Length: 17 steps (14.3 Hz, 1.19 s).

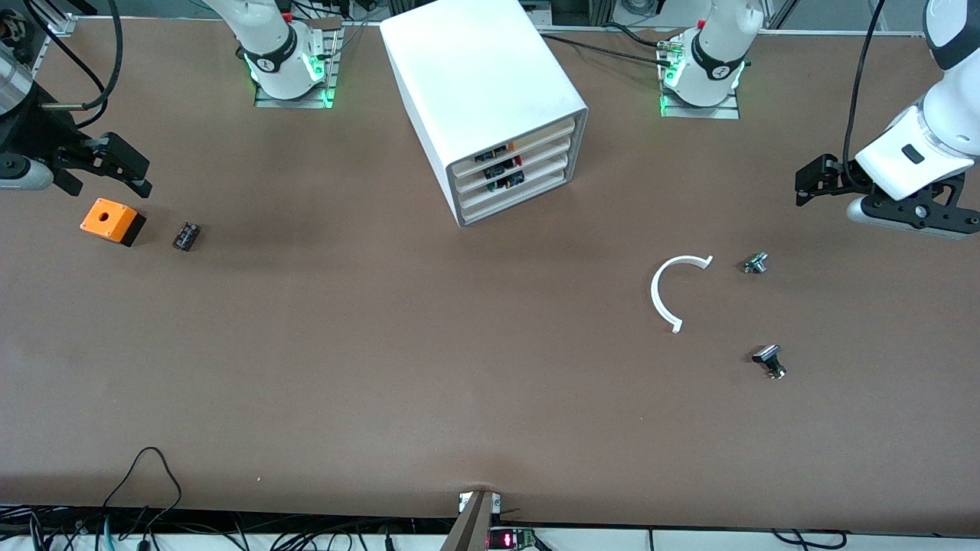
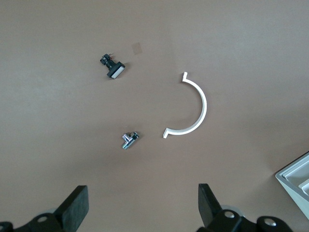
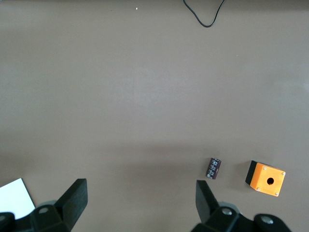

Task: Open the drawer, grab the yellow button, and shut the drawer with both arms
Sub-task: 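Move the left gripper toward the white cabinet while the right gripper rises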

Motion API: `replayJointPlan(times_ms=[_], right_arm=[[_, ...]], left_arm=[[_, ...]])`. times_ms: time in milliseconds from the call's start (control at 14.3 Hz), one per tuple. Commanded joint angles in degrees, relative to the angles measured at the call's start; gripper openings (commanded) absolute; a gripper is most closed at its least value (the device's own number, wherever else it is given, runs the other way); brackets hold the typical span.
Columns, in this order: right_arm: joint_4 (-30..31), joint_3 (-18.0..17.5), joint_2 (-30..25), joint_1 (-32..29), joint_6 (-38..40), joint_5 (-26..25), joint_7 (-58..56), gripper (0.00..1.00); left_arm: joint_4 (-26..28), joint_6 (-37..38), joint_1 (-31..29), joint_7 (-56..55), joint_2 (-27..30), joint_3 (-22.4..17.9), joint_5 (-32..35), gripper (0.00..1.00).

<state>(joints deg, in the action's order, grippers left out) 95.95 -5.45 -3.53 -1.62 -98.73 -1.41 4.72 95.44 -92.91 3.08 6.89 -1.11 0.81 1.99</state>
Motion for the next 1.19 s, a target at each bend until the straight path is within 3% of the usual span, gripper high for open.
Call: replayJointPlan(times_ms=[0,349,558,767,1116], right_arm=[[-1.21,-0.61,0.28,-0.75,3.00,0.88,0.37,0.99],[-1.65,-0.52,1.50,-0.84,3.89,0.70,0.29,0.99],[-1.73,-0.44,2.65,-1.10,5.56,-0.18,-0.33,0.99],[-1.82,-0.44,3.44,-1.10,5.91,-0.18,-0.77,0.99],[-1.56,-0.79,5.98,-0.14,6.62,-3.68,-0.25,0.99]], left_arm=[[-1.49,1.41,0.17,0.05,-0.39,-0.29,-1.28,1.00],[-1.49,1.68,0.08,0.14,-0.39,-0.28,-1.37,1.00],[-2.97,8.59,0.96,0.84,-1.08,0.15,-1.81,1.00],[-6.40,15.28,1.14,0.93,-4.16,0.24,-7.94,1.00],[-5.44,20.92,5.43,2.96,-8.03,0.86,-19.11,1.00]])
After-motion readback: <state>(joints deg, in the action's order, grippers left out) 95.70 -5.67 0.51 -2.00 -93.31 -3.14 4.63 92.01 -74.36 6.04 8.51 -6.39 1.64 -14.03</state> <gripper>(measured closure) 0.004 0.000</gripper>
